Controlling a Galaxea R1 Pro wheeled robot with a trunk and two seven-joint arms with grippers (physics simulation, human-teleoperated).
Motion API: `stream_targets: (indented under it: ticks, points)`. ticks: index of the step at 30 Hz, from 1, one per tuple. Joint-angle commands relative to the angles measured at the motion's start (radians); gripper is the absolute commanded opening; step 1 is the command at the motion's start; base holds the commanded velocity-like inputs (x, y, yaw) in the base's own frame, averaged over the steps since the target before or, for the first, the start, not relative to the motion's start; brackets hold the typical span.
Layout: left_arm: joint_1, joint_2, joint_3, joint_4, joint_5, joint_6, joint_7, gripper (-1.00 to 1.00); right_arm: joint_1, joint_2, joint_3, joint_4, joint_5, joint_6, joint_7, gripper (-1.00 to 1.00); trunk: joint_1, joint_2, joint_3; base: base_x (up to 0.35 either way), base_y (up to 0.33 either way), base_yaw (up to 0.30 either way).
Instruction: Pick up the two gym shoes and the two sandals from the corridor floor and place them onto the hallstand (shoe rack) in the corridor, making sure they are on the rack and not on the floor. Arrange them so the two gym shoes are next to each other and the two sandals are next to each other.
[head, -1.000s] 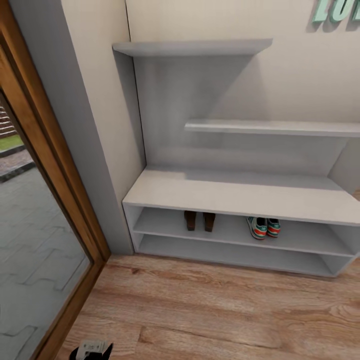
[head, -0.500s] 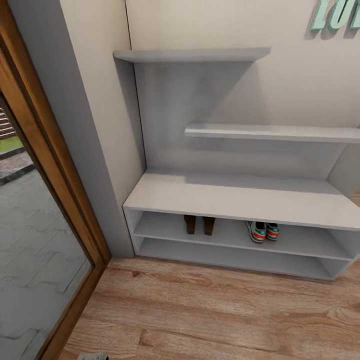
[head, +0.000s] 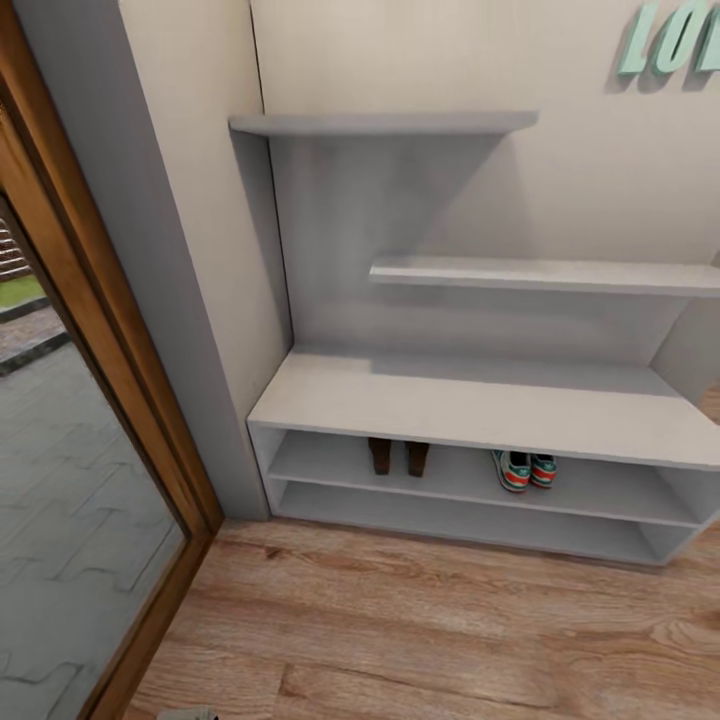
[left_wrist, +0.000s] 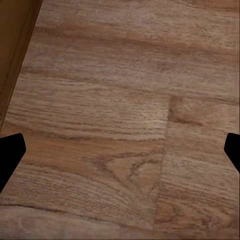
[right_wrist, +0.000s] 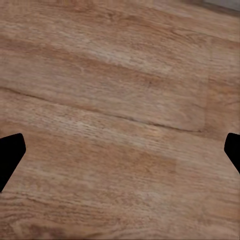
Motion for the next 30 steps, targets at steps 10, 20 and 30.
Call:
stream_targets:
  ticks: [10,20,30]
  points:
    - [0.001,-0.001,0.004,0.033,-0.005,0.002,-0.012,1.0,0.0,0.008,-0.008,0.002,0.011,-0.003,0.0,1.0,-0.039,0.07,0.031,0.0,0.0,0.0]
    - [0.003,-0.004,0.002,0.056,-0.009,0.003,-0.018,1.0,0.0,0.026,-0.008,0.002,0.011,-0.003,0.0,1.0,-0.077,0.14,0.062,0.0,0.0,0.0]
    - [0.004,-0.003,0.003,0.076,-0.015,0.0,-0.012,1.0,0.0,0.03,-0.008,0.001,0.011,-0.003,0.0,1.0,-0.115,0.21,0.093,0.0,0.0,0.0]
